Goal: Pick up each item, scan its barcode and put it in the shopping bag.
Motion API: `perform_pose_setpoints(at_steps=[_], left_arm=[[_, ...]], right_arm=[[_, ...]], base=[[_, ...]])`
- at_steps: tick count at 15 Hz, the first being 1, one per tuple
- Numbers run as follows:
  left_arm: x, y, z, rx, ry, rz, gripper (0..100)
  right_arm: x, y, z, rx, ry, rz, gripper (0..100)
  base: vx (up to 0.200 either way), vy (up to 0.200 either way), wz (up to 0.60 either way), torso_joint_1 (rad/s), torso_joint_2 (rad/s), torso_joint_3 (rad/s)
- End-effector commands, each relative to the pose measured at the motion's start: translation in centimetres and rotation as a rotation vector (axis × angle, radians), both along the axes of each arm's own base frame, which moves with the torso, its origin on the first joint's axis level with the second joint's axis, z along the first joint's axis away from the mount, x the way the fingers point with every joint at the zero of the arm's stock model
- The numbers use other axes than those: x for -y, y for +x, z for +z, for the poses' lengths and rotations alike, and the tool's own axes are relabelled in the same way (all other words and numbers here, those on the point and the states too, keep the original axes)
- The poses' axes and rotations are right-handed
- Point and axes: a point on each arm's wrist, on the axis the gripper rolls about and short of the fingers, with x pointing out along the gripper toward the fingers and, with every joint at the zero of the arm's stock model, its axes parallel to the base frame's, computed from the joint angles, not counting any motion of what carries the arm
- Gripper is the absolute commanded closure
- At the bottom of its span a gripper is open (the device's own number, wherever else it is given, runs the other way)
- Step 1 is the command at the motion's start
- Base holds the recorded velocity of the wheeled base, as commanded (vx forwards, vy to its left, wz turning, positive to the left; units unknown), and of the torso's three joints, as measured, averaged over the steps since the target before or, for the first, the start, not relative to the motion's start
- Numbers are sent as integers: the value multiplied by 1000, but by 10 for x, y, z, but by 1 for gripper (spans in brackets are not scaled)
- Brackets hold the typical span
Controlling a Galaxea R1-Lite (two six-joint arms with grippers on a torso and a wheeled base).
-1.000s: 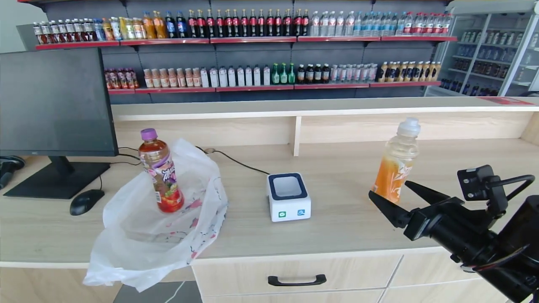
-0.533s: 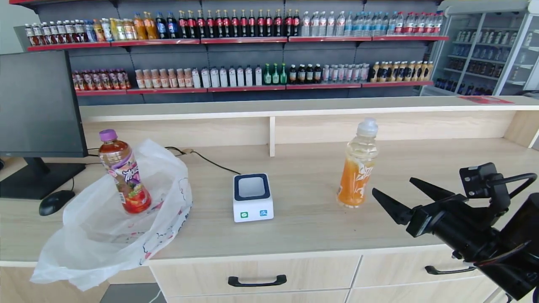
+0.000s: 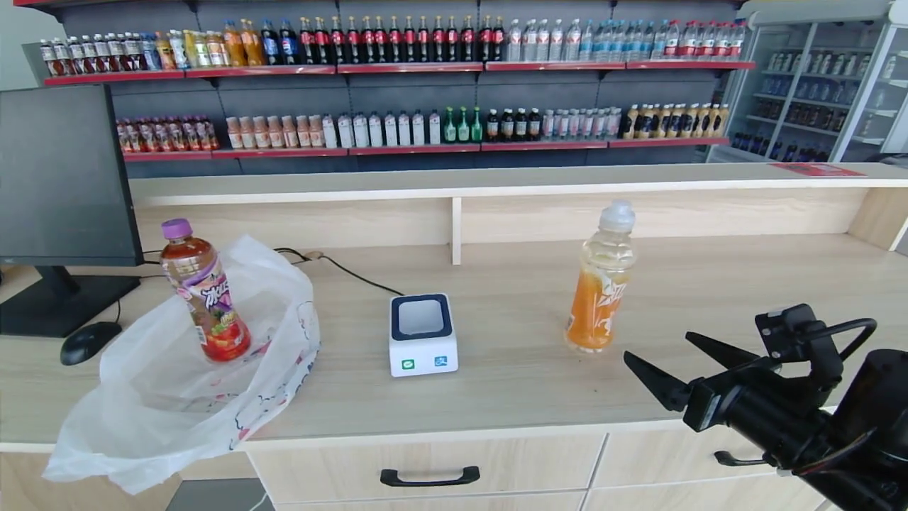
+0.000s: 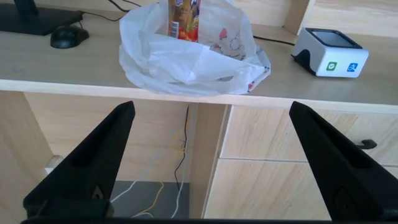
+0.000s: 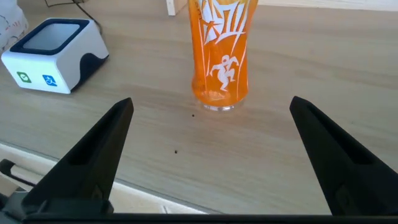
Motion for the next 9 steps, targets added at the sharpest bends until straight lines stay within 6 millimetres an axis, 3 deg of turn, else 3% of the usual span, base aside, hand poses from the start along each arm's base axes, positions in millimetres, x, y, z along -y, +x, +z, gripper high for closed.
perform_pose_setpoints(at_steps=[1,2,6,9], left_arm=[[0,0,0,0,-2,0,0],[0,0,0,2,-2,0,0],[0,0,0,2,-1,0,0],[0,0,0,0,2,0,0]], right_arm=[[-1,1,-3,-13,-4,3,0],[-1,1,-3,-13,-4,3,0],[-2,3,-3,-8,-3,6,0],[-7,19,-3,8,2,4,0]], base=[[200,0,0,-12,2,-2],[200,0,0,-32,2,7],[0,0,0,0,0,0],[0,0,0,0,0,0]])
